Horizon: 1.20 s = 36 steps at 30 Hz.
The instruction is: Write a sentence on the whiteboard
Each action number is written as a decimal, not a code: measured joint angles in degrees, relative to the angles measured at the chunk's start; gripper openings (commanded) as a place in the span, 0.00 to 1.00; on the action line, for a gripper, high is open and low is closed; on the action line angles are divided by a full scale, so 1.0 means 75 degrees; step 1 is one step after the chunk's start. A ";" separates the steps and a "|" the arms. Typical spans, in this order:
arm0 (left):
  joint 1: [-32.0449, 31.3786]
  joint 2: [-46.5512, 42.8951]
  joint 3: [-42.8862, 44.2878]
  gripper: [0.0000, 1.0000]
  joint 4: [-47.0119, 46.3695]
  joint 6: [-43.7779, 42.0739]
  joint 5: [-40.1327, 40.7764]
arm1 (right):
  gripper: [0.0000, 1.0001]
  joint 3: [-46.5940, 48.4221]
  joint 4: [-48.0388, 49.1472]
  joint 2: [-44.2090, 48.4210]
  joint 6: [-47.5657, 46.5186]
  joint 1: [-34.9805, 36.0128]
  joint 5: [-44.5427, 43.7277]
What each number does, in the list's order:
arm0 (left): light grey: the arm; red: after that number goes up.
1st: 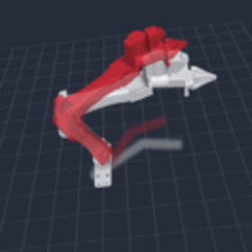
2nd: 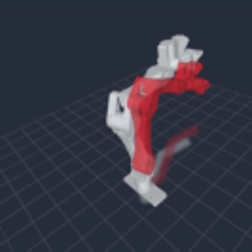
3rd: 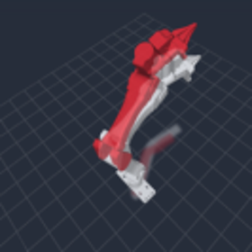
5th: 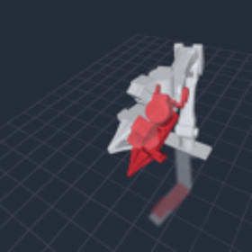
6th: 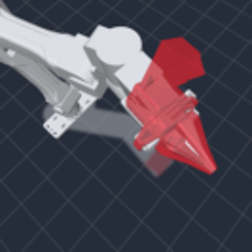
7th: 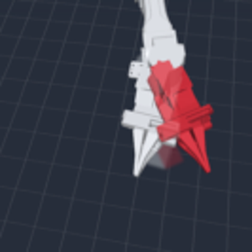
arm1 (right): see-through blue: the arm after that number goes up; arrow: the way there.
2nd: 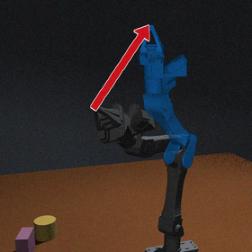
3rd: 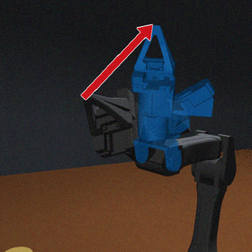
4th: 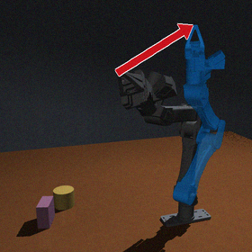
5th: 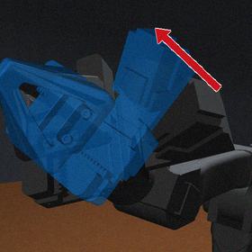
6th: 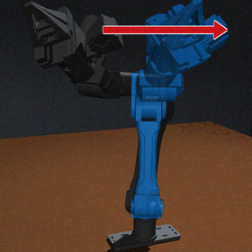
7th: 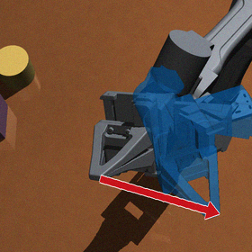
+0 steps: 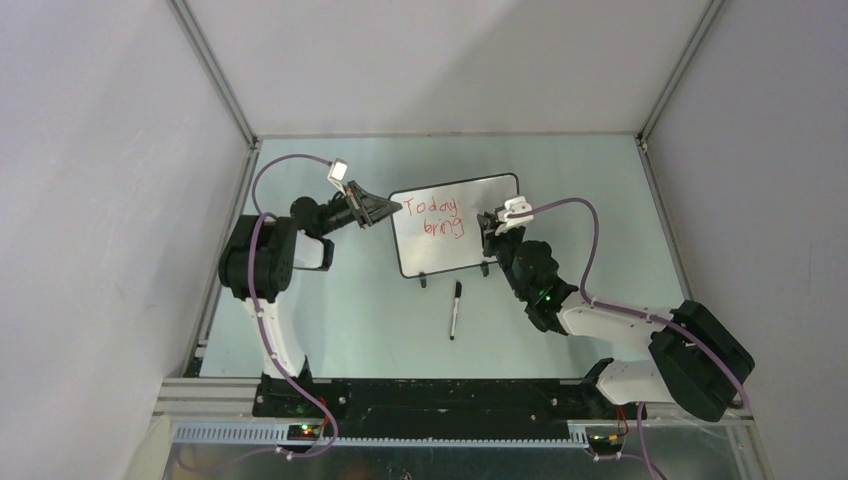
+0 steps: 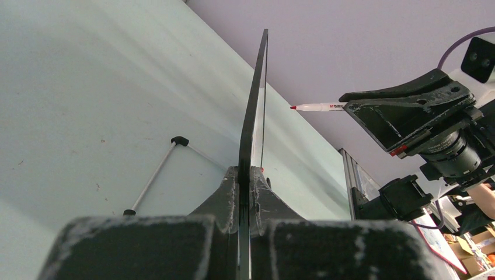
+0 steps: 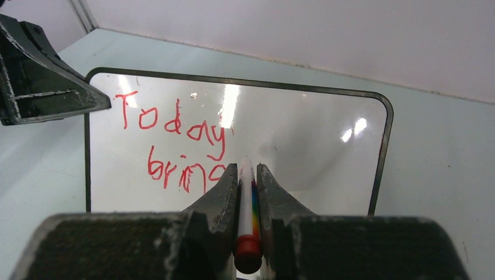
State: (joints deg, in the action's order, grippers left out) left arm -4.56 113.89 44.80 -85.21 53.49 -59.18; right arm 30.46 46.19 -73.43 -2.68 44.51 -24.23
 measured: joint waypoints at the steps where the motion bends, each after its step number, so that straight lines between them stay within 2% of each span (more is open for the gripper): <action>1: 0.0000 0.0000 0.0000 0.00 -0.0003 0.0000 0.0000 | 0.00 0.0000 0.0020 -0.0032 -0.0020 -0.0012 -0.0026; 20: -0.0003 0.0000 0.0000 0.00 -0.0003 0.0000 0.0000 | 0.00 -0.0003 0.0050 -0.0306 0.0015 0.0259 0.0090; 36: -0.0003 0.0000 0.0000 0.00 0.0000 0.0000 0.0000 | 0.00 -0.0003 0.0055 -0.0746 0.0073 0.0076 0.0099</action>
State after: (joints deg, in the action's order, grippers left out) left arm -4.58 113.89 44.80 -85.21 53.49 -59.18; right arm 30.44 46.61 -79.02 -2.13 45.08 -23.49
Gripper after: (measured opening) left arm 0.033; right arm 0.151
